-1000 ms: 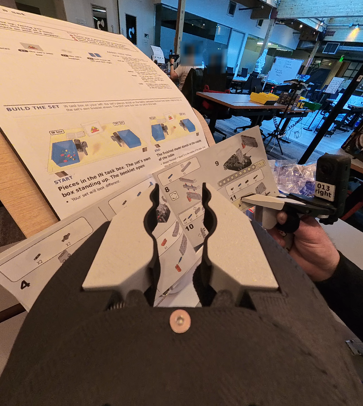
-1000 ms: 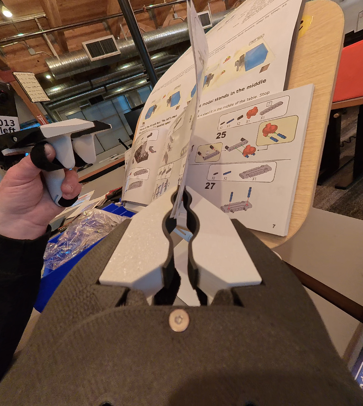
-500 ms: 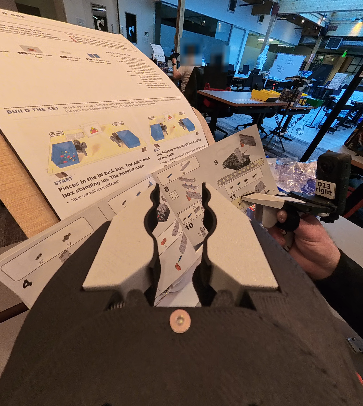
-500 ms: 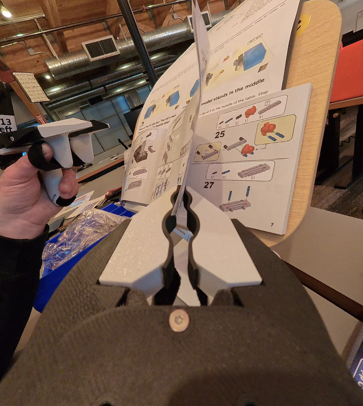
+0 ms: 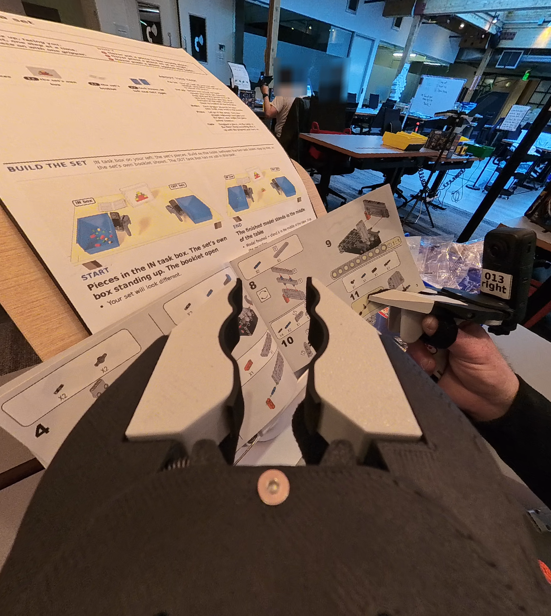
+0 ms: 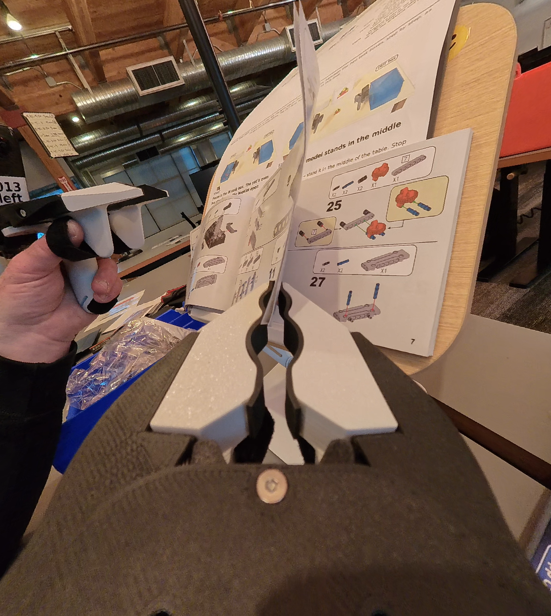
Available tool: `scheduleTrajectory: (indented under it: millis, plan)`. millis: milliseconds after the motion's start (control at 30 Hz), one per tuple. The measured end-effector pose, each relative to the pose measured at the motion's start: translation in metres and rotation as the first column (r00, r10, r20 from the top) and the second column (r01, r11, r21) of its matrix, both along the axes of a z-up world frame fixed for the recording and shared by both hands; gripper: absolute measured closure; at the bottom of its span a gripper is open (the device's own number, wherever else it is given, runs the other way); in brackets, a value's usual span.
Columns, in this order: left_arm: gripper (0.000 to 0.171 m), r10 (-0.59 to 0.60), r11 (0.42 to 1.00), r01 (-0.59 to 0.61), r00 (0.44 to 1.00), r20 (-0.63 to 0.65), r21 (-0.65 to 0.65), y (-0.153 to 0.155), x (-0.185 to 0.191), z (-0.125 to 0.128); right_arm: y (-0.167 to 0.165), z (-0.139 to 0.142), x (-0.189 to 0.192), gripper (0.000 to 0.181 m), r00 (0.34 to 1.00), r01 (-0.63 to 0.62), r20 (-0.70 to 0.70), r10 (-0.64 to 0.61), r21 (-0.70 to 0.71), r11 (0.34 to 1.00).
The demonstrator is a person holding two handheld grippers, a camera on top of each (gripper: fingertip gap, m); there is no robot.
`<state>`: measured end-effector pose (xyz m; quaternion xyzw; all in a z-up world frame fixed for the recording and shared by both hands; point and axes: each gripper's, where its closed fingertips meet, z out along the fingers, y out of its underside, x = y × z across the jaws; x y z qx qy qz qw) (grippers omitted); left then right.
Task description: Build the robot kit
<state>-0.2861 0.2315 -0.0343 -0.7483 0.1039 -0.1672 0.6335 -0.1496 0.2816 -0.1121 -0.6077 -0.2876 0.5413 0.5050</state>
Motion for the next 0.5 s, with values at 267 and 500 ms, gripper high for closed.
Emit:
scheduleTrajectory:
  millis: [267, 500]
  plan:
    - [0.136, -0.001, 1.000, 0.001, 1.000, -0.006, -0.003, 0.0002, 0.0013, -0.0006, 0.0003, 0.0005, 0.0007, 0.181, 1.000, -0.001, -0.003, 0.001, 0.000, 1.000]
    - [0.136, 0.000, 1.000, 0.000, 1.000, -0.009, -0.001, -0.0002, 0.0016, -0.0001, 0.0003, 0.0007, 0.0009, 0.181, 1.000, -0.001, -0.005, 0.001, 0.000, 1.000]
